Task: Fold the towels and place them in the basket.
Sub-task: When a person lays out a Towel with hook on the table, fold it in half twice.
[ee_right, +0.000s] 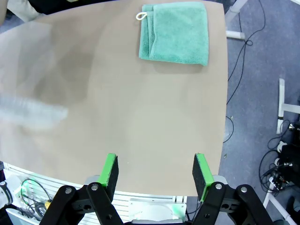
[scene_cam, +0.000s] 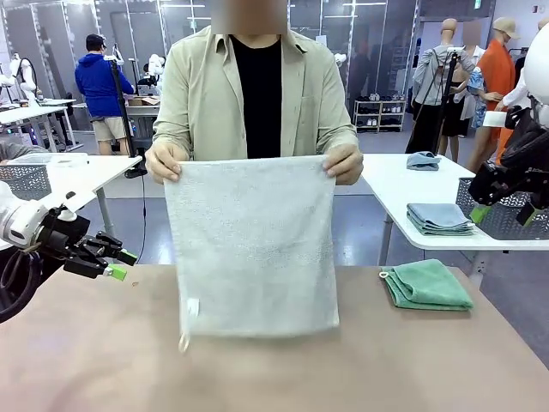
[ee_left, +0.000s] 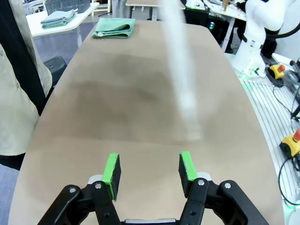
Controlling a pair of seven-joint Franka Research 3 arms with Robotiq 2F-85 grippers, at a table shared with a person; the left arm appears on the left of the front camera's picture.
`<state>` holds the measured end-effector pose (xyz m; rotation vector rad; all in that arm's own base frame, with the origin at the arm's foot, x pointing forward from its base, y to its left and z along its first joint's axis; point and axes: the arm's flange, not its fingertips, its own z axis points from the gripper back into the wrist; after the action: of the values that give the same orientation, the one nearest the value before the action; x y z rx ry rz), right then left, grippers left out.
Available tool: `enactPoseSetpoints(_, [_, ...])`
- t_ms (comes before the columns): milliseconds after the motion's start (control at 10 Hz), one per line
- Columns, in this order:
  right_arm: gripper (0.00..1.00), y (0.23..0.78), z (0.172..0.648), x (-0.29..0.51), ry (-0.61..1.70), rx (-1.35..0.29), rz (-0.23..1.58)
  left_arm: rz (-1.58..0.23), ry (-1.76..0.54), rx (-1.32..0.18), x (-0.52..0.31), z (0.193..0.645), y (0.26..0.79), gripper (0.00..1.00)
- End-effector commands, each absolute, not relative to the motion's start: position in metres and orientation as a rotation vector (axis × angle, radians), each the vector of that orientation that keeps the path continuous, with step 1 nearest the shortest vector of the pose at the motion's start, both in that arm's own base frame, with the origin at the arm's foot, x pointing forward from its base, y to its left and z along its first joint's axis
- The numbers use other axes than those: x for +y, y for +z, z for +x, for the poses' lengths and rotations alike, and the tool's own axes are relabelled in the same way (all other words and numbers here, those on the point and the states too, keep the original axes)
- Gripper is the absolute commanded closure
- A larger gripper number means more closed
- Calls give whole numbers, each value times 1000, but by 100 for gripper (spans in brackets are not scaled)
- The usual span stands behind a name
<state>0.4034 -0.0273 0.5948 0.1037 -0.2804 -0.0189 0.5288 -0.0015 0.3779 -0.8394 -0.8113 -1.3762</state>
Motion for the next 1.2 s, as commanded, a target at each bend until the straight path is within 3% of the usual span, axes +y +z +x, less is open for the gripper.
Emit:
enactPoseSetpoints(0, [20,598,405,-28,-20,-274,105,-838,-1376,-814,-1,527,379,35])
enactPoseSetpoints(1100, [20,598,405,-28,-20,-274,105,-838,-1376,-814,-1,527,379,35])
